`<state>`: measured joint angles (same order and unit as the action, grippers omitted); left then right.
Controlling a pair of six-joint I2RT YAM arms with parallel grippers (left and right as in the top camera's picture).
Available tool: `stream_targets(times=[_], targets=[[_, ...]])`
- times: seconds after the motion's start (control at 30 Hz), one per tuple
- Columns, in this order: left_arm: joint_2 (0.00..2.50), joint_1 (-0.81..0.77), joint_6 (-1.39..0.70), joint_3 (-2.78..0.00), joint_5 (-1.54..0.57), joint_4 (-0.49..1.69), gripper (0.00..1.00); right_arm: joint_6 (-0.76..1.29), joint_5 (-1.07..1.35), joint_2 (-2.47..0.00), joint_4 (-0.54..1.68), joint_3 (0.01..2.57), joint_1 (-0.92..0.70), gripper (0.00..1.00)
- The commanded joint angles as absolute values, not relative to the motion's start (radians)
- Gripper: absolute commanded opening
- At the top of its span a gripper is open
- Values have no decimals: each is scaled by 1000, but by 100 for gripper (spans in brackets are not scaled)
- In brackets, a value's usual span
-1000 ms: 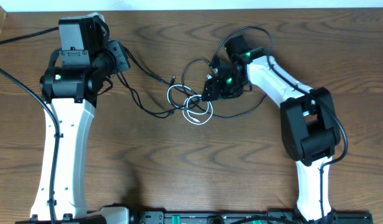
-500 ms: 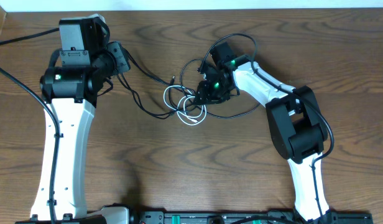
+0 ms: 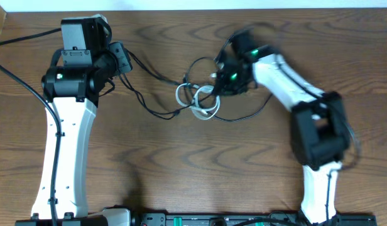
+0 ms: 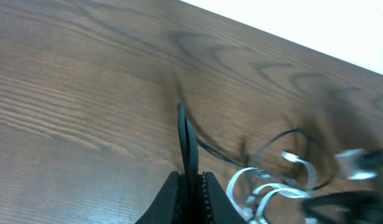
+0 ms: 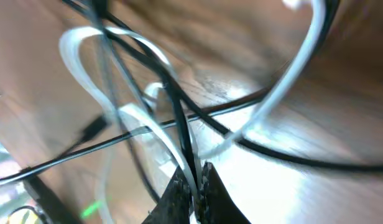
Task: Untangle cables
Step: 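Pull the white cable loops rightward with the right gripper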
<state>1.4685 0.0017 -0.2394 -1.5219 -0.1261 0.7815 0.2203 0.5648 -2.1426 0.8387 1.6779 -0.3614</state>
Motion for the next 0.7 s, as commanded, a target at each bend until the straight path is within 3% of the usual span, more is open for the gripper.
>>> stream_targets(times=[0.0, 0.33, 0.67], targets=[[1485, 1, -248, -1526, -130, 782, 7, 173, 575, -1958, 856, 1687, -315, 1], [1551, 1, -249, -1509, -17, 801, 8, 144, 595, -1640, 883, 1687, -128, 1], [1673, 1, -247, -1509, -6, 834, 7, 117, 612, -1543, 963, 1687, 70, 1]])
